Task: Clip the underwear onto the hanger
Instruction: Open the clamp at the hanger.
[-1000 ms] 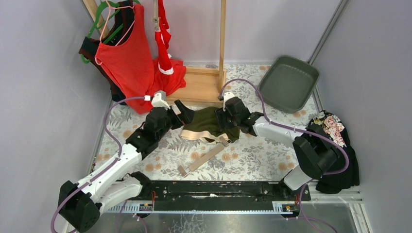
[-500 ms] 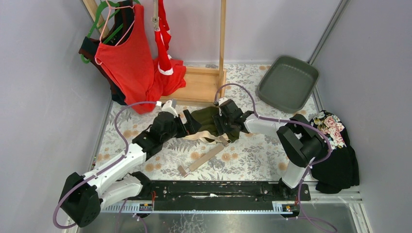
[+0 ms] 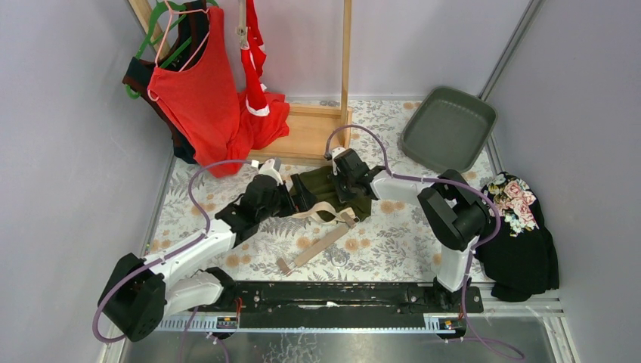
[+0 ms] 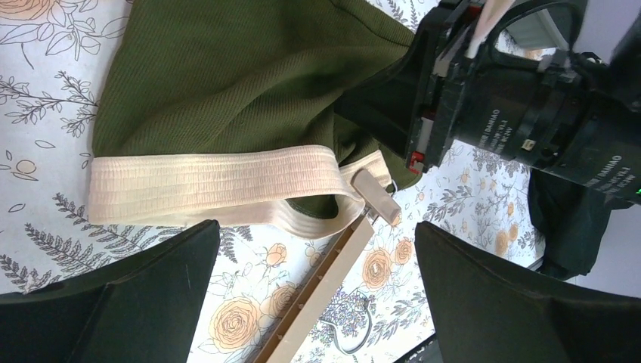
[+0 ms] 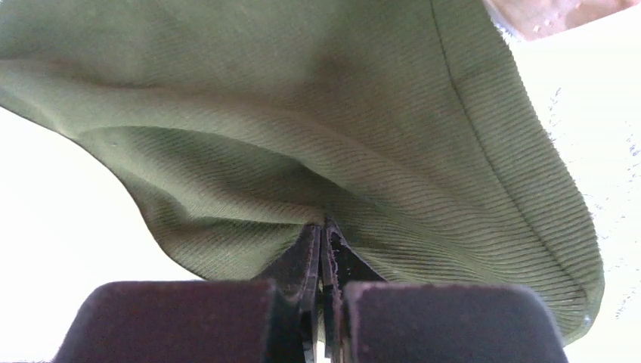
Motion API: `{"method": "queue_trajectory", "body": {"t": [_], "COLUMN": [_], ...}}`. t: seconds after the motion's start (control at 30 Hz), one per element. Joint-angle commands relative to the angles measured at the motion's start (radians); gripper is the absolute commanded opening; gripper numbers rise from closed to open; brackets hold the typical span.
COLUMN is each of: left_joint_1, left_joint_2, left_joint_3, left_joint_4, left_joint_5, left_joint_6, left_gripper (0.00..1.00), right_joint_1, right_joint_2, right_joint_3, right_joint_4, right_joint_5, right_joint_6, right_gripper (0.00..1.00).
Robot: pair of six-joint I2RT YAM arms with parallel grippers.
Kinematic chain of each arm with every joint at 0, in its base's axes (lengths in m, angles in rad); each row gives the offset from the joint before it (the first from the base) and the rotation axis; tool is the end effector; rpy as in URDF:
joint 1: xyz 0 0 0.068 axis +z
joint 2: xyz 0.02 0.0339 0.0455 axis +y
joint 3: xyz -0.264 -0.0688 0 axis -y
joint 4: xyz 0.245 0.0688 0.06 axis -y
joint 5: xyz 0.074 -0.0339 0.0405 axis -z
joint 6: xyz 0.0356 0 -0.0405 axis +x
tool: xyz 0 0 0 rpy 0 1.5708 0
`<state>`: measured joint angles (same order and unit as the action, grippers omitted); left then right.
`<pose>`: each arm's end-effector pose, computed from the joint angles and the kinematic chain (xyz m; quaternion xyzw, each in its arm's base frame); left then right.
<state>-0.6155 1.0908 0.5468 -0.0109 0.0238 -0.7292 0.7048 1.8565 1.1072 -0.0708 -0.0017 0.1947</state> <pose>0.1889 -0.1346 0.2145 -0.0439 0.8726 -0.3110 0.3740 0.2966 0.2523 0.1637 -0.2350 0.9002 0.1601 0.3298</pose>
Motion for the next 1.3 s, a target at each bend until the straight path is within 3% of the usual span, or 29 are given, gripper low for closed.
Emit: {"method": "queue_trajectory", "body": {"t": [0.0, 0.2, 0.63, 0.73, 0.83, 0.97, 1.07, 1.2, 1.27], "left_joint_1": [-0.006, -0.007, -0.006, -0.006, -0.006, -0.006, -0.001, 0.038, 0.062], "left_joint_2": [-0.001, 0.0, 0.07, 0.086, 0.103, 0.124, 0.133, 0.13, 0.127], "left_joint_3": [-0.008, -0.005, 0.015, 0.024, 0.03, 0.046, 0.066, 0.091, 0.103], "left_joint_4": [0.073, 0.068, 0.111, 0.112, 0.116, 0.117, 0.094, 0.063, 0.064], "left_joint_5": [0.009, -0.004, 0.004, -0.004, -0.01, -0.023, -0.084, -0.141, -0.133], "left_joint_6": [0.003, 0.013, 0.018, 0.023, 0.027, 0.026, -0.005, -0.074, -0.086], "left_gripper": [1.0, 1.0, 1.0, 1.0, 1.0, 1.0, 1.0, 1.0, 1.0], "right_joint_1": [-0.001, -0.041, -0.28, -0.258, -0.167, -0.127, -0.124, -0.092, -0.052], "right_joint_2": [0.001, -0.084, -0.393, -0.478, -0.607, -0.709, -0.665, -0.526, -0.47], "right_joint_3": [0.023, -0.055, -0.334, -0.361, -0.397, -0.397, -0.329, -0.253, -0.238], "right_joint_4": [-0.02, -0.061, -0.081, -0.016, 0.089, 0.157, 0.085, 0.015, 0.01], "right_joint_5": [0.051, 0.217, 0.415, 0.384, 0.414, 0.163, -0.108, -0.207, -0.244], "right_joint_6": [0.043, 0.17, 0.428, 0.297, 0.141, -0.052, -0.153, -0.193, -0.221], "right_gripper": [0.0, 0.0, 0.0, 0.2, 0.49, 0.76, 0.77, 0.75, 0.83]}}
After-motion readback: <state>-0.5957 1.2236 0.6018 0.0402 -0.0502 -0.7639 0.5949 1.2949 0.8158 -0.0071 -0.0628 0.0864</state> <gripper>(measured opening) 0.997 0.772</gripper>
